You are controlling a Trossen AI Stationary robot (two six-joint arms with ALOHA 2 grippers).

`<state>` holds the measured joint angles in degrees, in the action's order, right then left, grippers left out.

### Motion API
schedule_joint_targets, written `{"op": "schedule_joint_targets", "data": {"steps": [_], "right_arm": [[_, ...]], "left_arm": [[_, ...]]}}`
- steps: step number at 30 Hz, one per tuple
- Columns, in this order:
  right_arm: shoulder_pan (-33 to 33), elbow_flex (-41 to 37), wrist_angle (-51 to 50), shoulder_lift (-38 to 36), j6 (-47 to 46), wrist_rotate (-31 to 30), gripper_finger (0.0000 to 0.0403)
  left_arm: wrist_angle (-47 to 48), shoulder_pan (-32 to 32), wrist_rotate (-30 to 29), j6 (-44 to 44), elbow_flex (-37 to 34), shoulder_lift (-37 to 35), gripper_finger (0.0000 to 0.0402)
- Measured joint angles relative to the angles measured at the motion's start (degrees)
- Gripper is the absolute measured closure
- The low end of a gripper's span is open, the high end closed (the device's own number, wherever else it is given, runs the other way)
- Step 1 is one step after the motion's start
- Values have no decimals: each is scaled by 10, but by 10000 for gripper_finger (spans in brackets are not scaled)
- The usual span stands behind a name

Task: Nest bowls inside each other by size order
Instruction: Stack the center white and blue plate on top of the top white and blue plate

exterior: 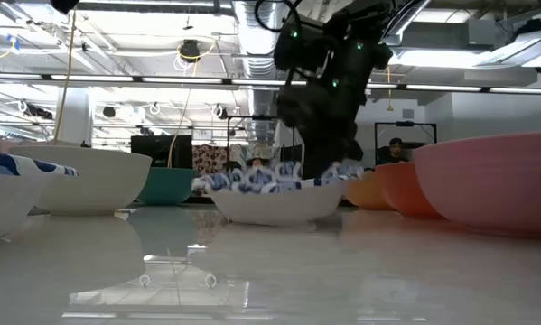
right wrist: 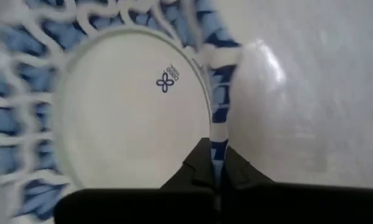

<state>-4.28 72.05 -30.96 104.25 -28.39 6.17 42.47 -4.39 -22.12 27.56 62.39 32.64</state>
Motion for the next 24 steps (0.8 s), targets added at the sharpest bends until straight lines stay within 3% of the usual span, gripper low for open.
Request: {"op": "schedule_joint_targets", "data": {"steps": [9, 15, 24], "right_arm": [[-67, 0, 11, -91, -74, 18, 395], [-115, 0, 91, -128, -129, 11, 395], [-184, 0, 208, -110, -220, -90, 395]], "left_arm": [[7, 0, -11, 2, 0, 0, 264], [7, 0, -24, 4, 0, 0, 264], [7, 0, -26, 8, 0, 0, 264]]}}
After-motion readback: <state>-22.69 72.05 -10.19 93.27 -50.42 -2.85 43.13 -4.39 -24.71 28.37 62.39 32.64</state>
